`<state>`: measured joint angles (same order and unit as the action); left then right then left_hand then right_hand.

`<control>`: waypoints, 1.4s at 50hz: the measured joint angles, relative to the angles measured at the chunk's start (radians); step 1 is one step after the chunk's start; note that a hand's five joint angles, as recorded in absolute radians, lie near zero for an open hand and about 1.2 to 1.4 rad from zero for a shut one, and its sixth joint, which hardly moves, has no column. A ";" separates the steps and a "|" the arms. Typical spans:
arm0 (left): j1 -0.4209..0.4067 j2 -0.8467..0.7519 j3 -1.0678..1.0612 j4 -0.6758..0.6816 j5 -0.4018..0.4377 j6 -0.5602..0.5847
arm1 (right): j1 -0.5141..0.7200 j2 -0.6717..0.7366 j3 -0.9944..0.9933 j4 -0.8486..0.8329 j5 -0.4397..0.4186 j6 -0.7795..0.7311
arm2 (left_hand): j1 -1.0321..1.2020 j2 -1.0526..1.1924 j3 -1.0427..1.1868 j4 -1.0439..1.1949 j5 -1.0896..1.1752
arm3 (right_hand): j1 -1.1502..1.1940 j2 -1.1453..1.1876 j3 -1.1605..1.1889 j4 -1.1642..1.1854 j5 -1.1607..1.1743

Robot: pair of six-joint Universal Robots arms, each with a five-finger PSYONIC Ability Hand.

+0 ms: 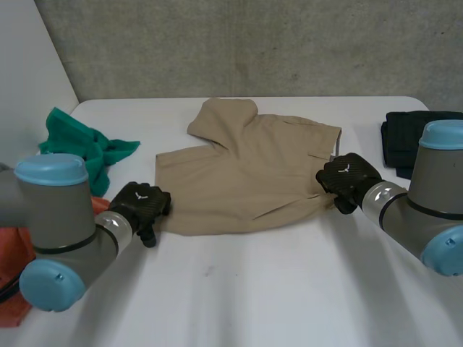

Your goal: Fold the laundry.

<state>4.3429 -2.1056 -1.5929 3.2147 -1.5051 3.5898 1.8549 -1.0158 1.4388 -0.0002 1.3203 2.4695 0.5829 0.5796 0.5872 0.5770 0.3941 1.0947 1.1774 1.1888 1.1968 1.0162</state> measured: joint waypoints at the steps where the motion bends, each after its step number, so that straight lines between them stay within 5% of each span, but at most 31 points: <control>1: 0.002 -0.009 0.009 0.000 -0.005 0.003 | 0.001 0.000 0.001 -0.001 0.000 0.000 | 0.000 0.000 0.000 0.000 0.001 | 0.000 0.000 0.000 0.000 0.000; 18: 0.011 -0.102 0.110 0.044 0.024 0.002 | 0.007 0.003 0.035 -0.040 -0.001 -0.005 | 0.383 0.388 0.377 0.390 0.391 | 0.000 0.000 0.000 0.000 0.000; 31: 0.005 -0.132 0.134 0.036 0.047 -0.001 | 0.008 -0.004 0.045 -0.048 0.014 0.009 | 0.136 0.118 0.094 0.099 0.136 | 0.000 0.000 0.000 0.000 0.000; 57: 0.002 -0.126 0.148 -0.005 0.013 0.017 | 0.012 0.013 0.049 -0.058 0.016 -0.003 | 0.080 0.078 0.070 0.075 0.087 | 0.000 0.000 0.000 0.000 0.000; 70: 0.009 -0.172 0.193 0.021 0.016 0.050 | 0.015 0.019 0.049 -0.059 0.019 -0.006 | 0.521 0.545 0.528 0.544 0.382 | 0.000 0.000 0.000 0.000 0.000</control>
<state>4.3515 -2.2779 -1.4003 3.2358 -1.4896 3.6399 1.8700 -0.9970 1.4874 -0.0595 1.3398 2.4634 1.1038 1.1248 1.1147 1.1209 0.7765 1.0947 1.1774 1.1888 1.1970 1.0162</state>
